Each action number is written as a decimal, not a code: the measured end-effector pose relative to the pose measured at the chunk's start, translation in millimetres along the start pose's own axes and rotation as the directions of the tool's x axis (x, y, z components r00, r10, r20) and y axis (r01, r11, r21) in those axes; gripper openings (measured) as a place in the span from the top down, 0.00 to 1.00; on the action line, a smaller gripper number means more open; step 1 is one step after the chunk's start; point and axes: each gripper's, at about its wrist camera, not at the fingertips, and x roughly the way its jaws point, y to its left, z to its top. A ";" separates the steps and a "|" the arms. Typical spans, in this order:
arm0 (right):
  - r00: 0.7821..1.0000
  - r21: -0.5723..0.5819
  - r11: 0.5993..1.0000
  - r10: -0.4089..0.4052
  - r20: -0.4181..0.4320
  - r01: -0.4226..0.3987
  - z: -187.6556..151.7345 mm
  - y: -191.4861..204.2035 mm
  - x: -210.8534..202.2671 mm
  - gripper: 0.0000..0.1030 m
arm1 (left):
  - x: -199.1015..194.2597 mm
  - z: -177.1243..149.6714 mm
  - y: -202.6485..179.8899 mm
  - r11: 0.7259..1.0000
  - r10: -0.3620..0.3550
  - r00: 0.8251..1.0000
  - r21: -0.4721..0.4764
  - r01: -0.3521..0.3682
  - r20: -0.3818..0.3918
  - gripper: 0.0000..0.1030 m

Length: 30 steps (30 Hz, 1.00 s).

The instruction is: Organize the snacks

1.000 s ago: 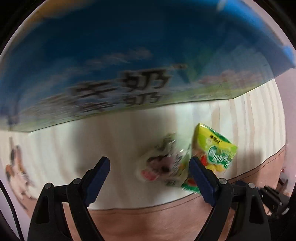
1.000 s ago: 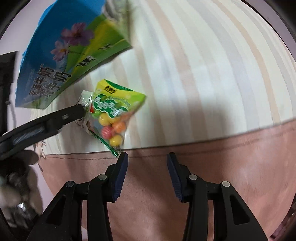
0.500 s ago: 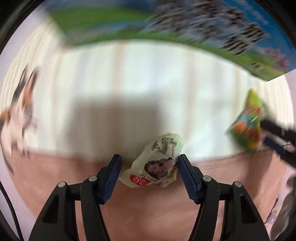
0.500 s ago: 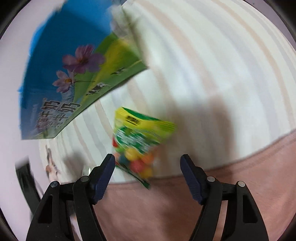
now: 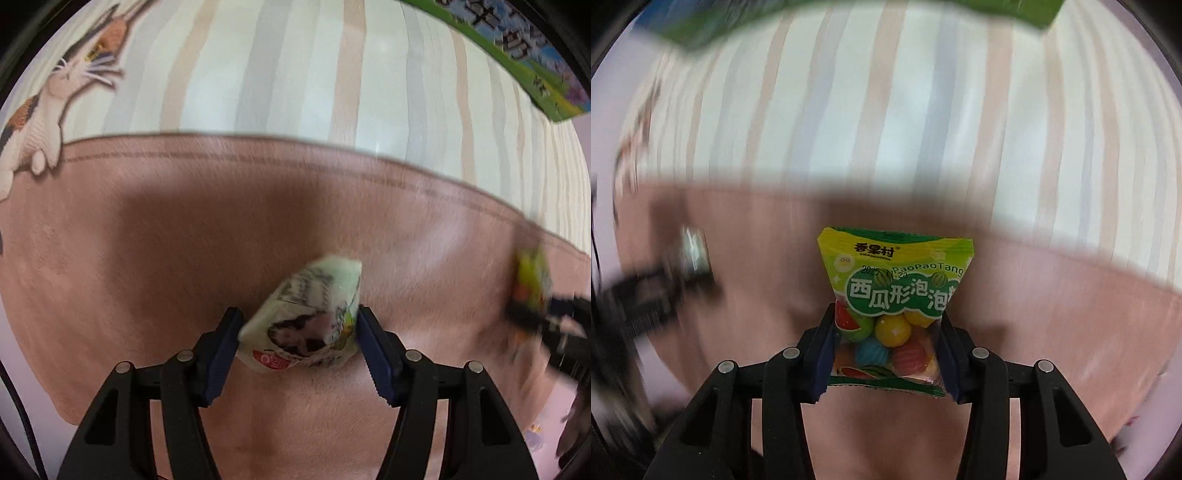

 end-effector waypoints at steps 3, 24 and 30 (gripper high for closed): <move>1.000 0.008 1.000 -0.010 -0.017 0.010 -18.4 2.2 10.2 0.51 | 9.0 14.6 -3.5 1.000 -0.004 1.000 0.029 0.005 -0.018 0.33; 0.996 0.214 0.973 0.071 0.059 -0.082 -52.3 -56.0 -17.0 0.42 | 32.6 29.2 -25.0 0.999 -0.043 0.999 -0.007 0.043 -0.003 0.06; 0.997 0.220 0.974 0.042 0.066 -0.056 -41.6 -43.1 -16.8 0.42 | 6.4 20.3 -32.5 0.998 -0.004 0.998 0.070 0.000 0.060 0.07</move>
